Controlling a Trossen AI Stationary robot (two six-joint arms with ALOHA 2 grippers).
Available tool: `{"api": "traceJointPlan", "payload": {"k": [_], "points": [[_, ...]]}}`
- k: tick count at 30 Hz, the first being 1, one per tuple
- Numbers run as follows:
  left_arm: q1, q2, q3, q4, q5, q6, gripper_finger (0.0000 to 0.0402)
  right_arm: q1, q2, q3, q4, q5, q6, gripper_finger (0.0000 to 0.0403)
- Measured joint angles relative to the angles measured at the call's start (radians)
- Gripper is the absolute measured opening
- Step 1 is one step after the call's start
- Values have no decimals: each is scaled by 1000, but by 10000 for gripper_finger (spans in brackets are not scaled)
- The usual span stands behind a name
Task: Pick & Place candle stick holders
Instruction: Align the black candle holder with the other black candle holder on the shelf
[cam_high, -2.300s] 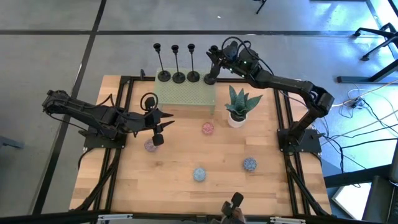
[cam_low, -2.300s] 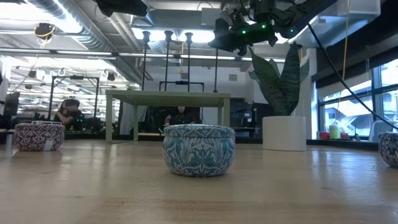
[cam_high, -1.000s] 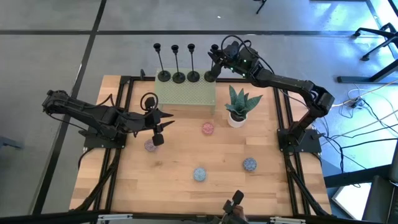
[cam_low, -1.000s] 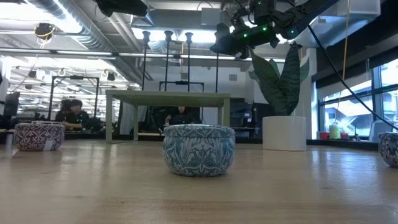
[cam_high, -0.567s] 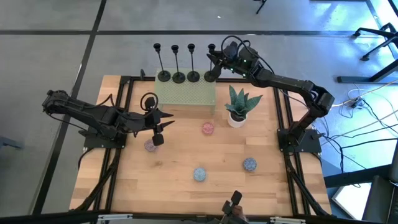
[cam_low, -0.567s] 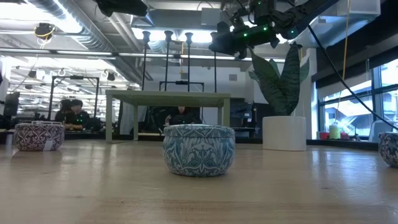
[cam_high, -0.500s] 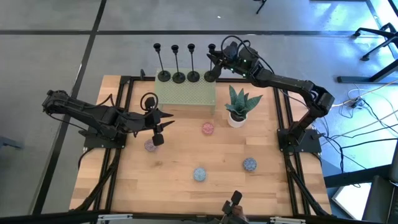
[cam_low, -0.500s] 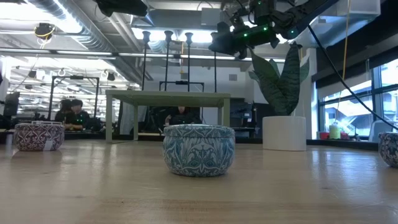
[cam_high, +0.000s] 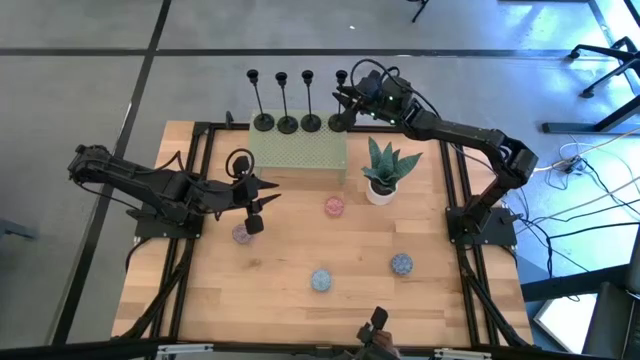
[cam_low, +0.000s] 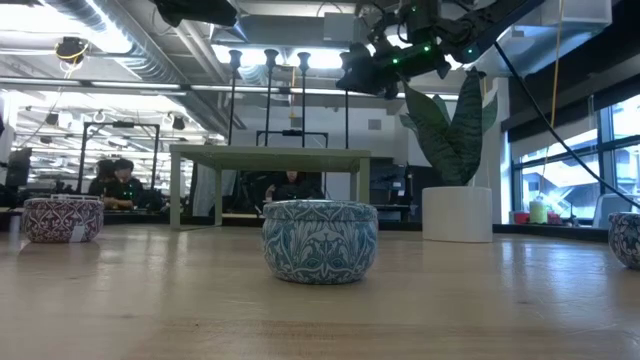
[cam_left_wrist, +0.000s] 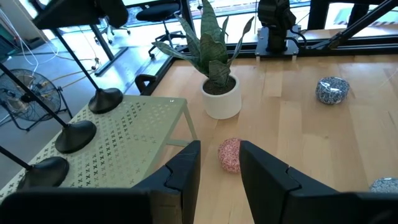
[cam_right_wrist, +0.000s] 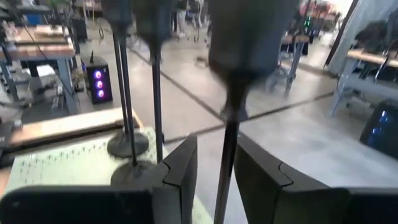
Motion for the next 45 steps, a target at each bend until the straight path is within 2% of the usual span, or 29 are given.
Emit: {"api": "traceJointPlan", "payload": {"k": [5, 13, 23, 45], "points": [[0, 0, 0, 0, 0, 0, 106, 0, 0, 0, -70, 14, 7, 110], [0, 0, 0, 1, -9, 0, 106, 0, 0, 0, -74, 16, 26, 109], [0, 0, 0, 1, -16, 0, 106, 0, 0, 0, -67, 19, 26, 76], [0, 0, 0, 1, -18, 1, 106, 0, 0, 0, -29, 18, 26, 39]]}}
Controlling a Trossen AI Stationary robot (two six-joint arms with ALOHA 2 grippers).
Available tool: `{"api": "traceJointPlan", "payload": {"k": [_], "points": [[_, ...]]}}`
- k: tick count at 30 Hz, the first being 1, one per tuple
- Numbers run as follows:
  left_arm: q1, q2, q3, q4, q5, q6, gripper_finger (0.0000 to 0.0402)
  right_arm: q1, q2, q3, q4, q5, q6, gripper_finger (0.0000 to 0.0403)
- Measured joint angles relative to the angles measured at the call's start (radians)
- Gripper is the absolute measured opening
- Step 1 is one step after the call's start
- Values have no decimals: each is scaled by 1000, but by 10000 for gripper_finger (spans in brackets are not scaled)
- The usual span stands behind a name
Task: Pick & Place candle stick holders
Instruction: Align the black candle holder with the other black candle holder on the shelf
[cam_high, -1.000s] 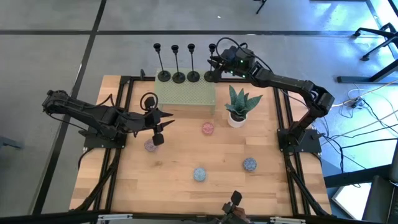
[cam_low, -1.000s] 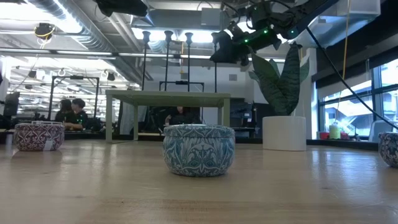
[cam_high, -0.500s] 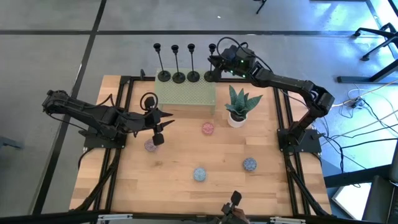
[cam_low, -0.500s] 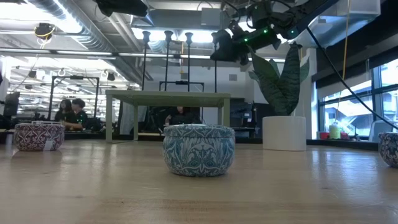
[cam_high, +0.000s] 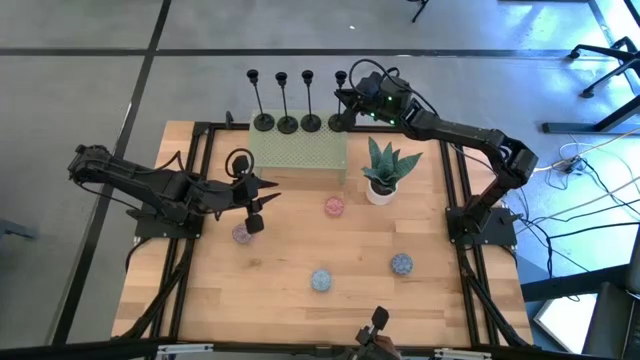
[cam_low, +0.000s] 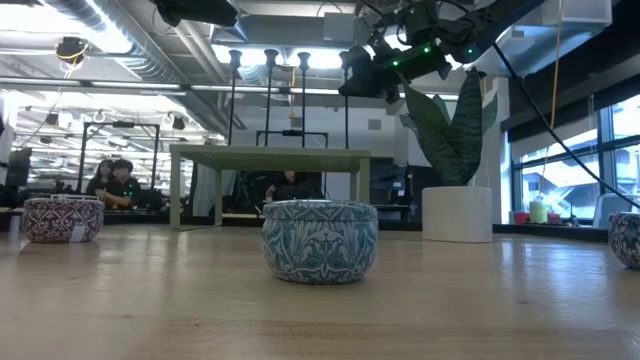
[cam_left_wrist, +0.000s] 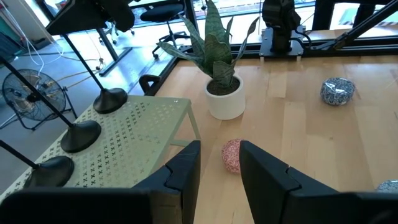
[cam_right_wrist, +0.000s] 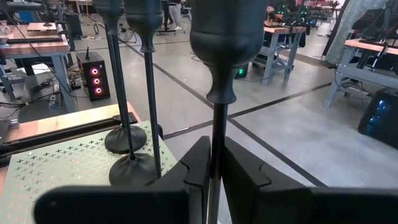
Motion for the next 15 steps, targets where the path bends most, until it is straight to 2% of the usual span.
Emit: {"api": "traceJointPlan", "payload": {"k": [15], "points": [[0, 0, 0, 0, 0, 0, 106, 14, 1, 0, 19, -27, 0, 39]]}}
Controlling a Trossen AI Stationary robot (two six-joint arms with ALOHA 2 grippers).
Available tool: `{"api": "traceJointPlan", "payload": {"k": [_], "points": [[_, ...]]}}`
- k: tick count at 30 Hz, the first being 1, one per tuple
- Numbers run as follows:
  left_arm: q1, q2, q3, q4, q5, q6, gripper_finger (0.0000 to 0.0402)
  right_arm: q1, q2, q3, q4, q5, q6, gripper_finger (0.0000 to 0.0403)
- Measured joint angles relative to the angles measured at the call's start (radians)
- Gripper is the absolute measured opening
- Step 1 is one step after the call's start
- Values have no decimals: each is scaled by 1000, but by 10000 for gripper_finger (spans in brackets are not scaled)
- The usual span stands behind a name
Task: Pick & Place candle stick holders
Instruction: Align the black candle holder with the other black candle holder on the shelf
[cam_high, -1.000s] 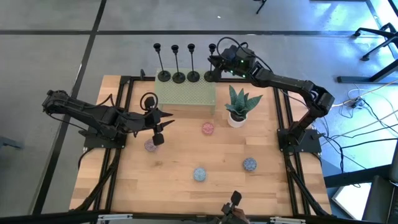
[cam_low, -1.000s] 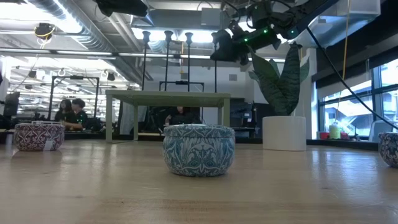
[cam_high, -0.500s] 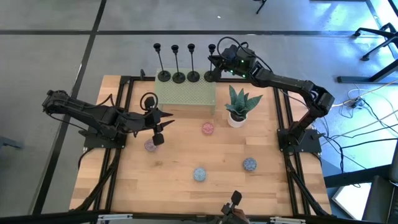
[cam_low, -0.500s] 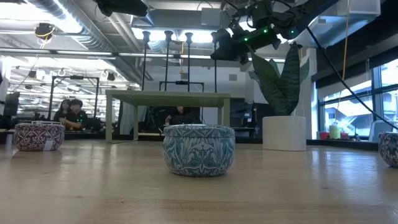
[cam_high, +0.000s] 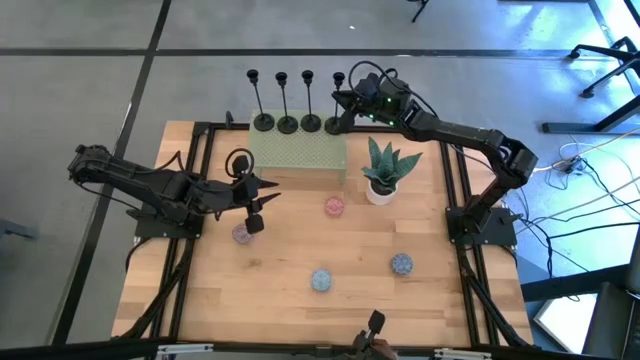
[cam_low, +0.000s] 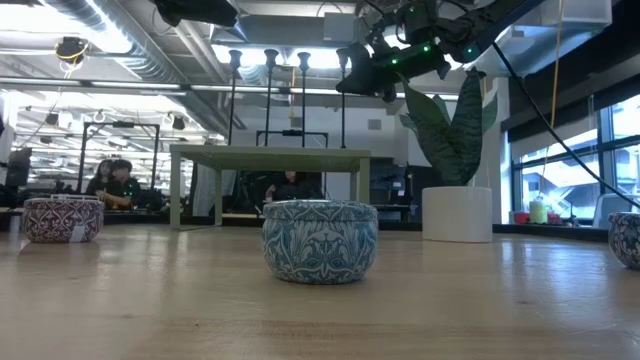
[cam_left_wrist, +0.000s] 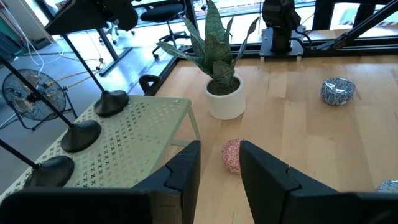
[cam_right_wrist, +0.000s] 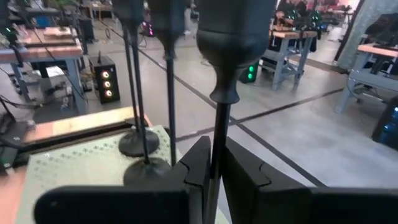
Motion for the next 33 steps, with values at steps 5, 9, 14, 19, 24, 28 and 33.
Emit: {"api": "traceJointPlan", "payload": {"k": [5, 9, 14, 19, 24, 28, 33], "points": [[0, 0, 0, 0, 0, 0, 106, 2, 0, 0, 34, -2, 1, 39], [0, 0, 0, 0, 0, 0, 106, 2, 0, 0, 25, -10, 9, 39], [0, 0, 0, 0, 0, 0, 106, 10, 0, 0, -8, -10, 11, 39], [0, 0, 0, 0, 0, 0, 106, 22, 0, 0, -6, -10, 6, 39], [0, 0, 0, 0, 0, 0, 106, 17, 0, 0, 25, -9, 1, 39], [0, 0, 0, 0, 0, 0, 106, 8, 0, 0, 30, -8, 0, 39], [0, 0, 0, 0, 0, 0, 106, 5, 5, 0, 19, -7, 0, 39]]}}
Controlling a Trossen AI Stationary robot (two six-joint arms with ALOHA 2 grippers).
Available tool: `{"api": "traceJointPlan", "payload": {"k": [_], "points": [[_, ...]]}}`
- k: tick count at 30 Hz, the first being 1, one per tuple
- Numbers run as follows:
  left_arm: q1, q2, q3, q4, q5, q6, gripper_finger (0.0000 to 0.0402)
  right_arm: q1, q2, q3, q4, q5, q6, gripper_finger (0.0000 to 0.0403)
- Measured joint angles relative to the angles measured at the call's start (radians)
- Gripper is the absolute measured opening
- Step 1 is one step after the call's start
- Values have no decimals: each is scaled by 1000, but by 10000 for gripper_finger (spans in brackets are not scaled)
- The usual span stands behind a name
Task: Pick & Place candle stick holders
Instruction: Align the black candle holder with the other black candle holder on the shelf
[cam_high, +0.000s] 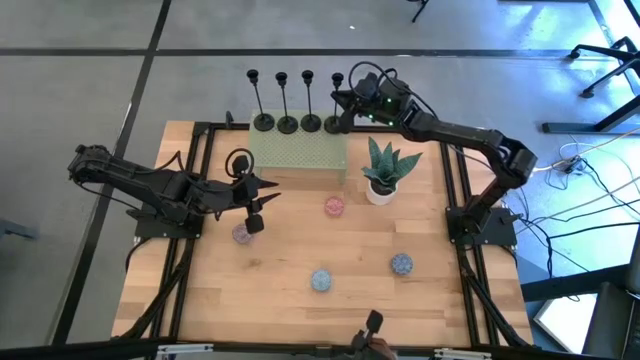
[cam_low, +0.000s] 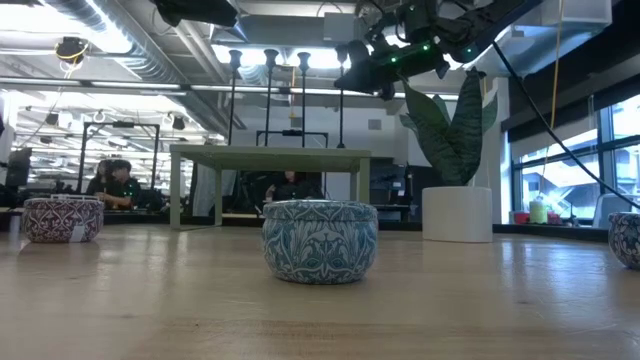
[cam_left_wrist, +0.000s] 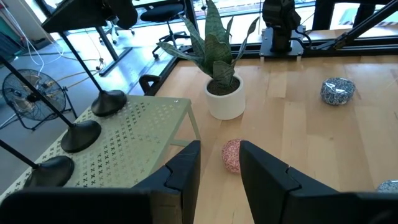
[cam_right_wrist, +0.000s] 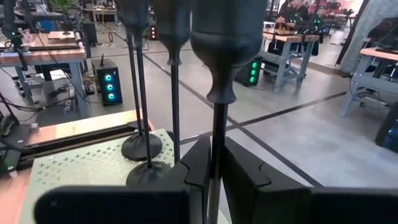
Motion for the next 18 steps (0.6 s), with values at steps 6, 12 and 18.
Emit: {"api": "traceJointPlan", "payload": {"k": [6, 12, 18], "points": [[0, 0, 0, 0, 0, 0, 106, -2, 32, 0, 8, 6, -1, 39], [0, 0, 0, 0, 0, 0, 106, -2, 41, 0, 15, 57, -4, 39], [0, 0, 0, 0, 0, 0, 106, -2, 41, 0, 5, 52, -5, 39]]}}
